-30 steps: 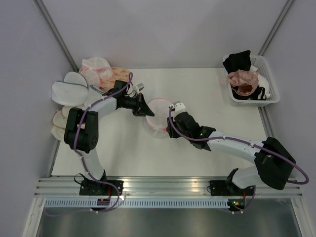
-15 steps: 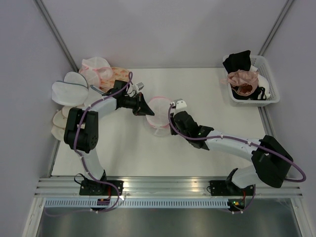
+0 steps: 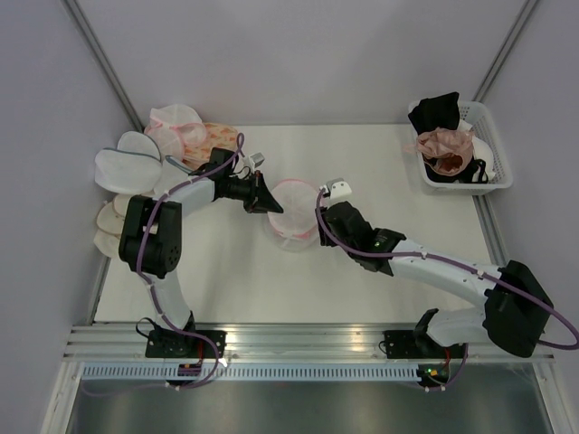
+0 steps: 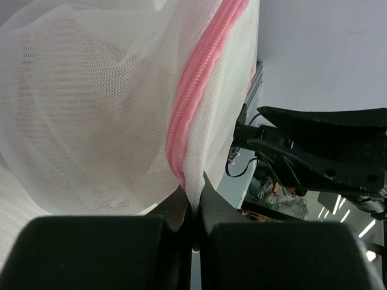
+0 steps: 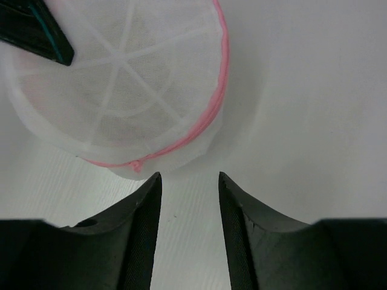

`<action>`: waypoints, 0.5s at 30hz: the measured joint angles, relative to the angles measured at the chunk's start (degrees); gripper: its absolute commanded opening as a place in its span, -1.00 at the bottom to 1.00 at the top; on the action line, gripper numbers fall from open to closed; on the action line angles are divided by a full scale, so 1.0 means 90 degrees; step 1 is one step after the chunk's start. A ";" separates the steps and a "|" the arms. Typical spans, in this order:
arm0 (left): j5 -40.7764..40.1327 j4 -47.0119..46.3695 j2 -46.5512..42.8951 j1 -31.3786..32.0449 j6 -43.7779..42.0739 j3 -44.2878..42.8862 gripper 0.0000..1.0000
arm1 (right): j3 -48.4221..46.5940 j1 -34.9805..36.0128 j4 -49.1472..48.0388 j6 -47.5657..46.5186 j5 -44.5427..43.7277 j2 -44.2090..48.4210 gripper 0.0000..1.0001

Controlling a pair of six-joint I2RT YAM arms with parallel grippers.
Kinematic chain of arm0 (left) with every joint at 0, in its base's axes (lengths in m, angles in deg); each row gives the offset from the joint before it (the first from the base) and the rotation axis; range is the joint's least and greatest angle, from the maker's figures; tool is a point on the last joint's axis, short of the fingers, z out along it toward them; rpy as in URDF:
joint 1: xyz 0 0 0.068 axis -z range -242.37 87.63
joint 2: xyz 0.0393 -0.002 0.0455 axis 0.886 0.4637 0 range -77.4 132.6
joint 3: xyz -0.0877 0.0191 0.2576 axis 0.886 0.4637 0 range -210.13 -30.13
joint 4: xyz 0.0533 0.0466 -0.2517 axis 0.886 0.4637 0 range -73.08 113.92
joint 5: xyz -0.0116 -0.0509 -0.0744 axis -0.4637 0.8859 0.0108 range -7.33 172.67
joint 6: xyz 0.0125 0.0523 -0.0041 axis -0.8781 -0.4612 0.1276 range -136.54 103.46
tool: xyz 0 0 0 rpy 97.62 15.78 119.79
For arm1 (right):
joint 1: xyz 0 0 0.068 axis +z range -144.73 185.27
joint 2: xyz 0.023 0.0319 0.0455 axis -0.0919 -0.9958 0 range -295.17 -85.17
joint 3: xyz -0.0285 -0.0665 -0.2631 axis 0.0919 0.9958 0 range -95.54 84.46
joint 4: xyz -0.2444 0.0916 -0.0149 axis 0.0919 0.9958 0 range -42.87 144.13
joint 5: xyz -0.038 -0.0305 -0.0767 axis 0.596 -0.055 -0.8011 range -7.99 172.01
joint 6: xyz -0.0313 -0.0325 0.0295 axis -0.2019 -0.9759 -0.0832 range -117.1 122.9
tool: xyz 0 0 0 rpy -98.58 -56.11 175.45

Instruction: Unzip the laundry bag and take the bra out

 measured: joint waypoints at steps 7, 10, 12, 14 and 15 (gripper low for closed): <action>0.0000 -0.0002 0.0000 0.0000 0.0002 0.0000 -0.95 | 0.0294 0.0090 -0.0389 0.0007 0.0578 -0.0017 0.02; 0.0000 -0.0002 0.0000 0.0000 0.0024 0.0000 -0.95 | 0.0340 0.0117 -0.0617 0.0061 0.0709 -0.0289 -0.01; 0.0000 -0.0002 0.0000 0.0007 0.0058 0.0000 -0.95 | 0.0340 0.0141 -0.0784 0.0085 0.0736 -0.0478 -0.02; 0.0000 -0.0002 0.0000 0.0017 0.0073 0.0012 -0.95 | 0.0340 0.0177 -0.0908 0.0092 0.0758 -0.0600 -0.03; 0.0000 -0.0005 0.0000 0.0024 0.0083 0.0017 -0.96 | 0.0338 0.0204 -0.0971 0.0097 0.0775 -0.0653 -0.04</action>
